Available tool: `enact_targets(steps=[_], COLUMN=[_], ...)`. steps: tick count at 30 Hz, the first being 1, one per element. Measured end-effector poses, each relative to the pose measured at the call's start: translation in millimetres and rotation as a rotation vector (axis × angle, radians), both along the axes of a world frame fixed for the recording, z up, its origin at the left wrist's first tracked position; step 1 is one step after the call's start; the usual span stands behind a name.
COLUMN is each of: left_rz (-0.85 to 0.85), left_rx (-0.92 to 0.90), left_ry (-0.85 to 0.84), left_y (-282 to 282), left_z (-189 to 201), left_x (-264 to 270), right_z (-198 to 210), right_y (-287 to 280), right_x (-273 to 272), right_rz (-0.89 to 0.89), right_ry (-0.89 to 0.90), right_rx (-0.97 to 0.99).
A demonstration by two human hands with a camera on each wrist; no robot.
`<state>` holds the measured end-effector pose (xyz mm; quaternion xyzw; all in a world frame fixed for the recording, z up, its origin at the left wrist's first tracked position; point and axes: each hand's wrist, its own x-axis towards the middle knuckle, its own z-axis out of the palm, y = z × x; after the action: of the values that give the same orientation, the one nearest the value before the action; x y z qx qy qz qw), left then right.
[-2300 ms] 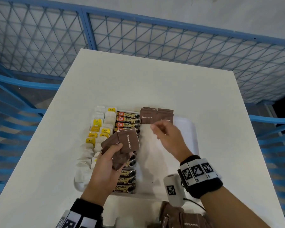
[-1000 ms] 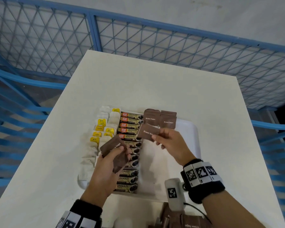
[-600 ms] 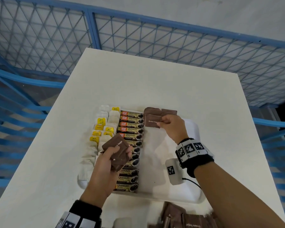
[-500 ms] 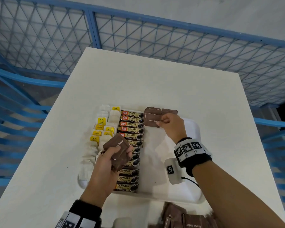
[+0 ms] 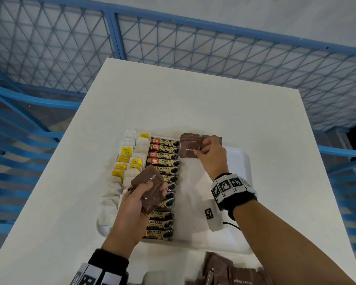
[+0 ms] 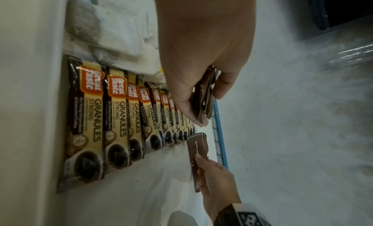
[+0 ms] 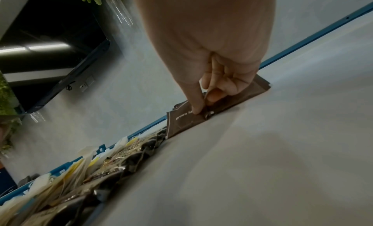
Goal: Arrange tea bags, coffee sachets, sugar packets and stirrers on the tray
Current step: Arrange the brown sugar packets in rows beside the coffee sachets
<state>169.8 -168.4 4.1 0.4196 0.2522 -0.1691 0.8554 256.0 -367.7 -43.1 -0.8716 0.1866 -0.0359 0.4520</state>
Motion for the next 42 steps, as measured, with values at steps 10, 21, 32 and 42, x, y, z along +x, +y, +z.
enact_targets(steps=[10,21,32,42], left_rz=[-0.022,-0.145,-0.142,-0.139], left_rx=[0.090,0.143,0.051,0.063], left_ry=[-0.052,-0.100,0.048,0.064], left_y=[-4.4,-9.9,-9.1,-9.1], left_z=[1.3,4.1,1.2,-0.5], left_x=[-1.0,-8.1,-13.1,-14.2], right_z=[14.9,39.6,31.6,11.5], right_y=[11.4,30.1,-20.0,-56.4], right_x=[-26.0,-81.8,-76.7,-39.8], right_rz=[0.076,0.380,0.142,-0.094], right_ry=[-0.037,0.158,0.163,0.131], right_rx=[0.021,0.632,0.387,0.192])
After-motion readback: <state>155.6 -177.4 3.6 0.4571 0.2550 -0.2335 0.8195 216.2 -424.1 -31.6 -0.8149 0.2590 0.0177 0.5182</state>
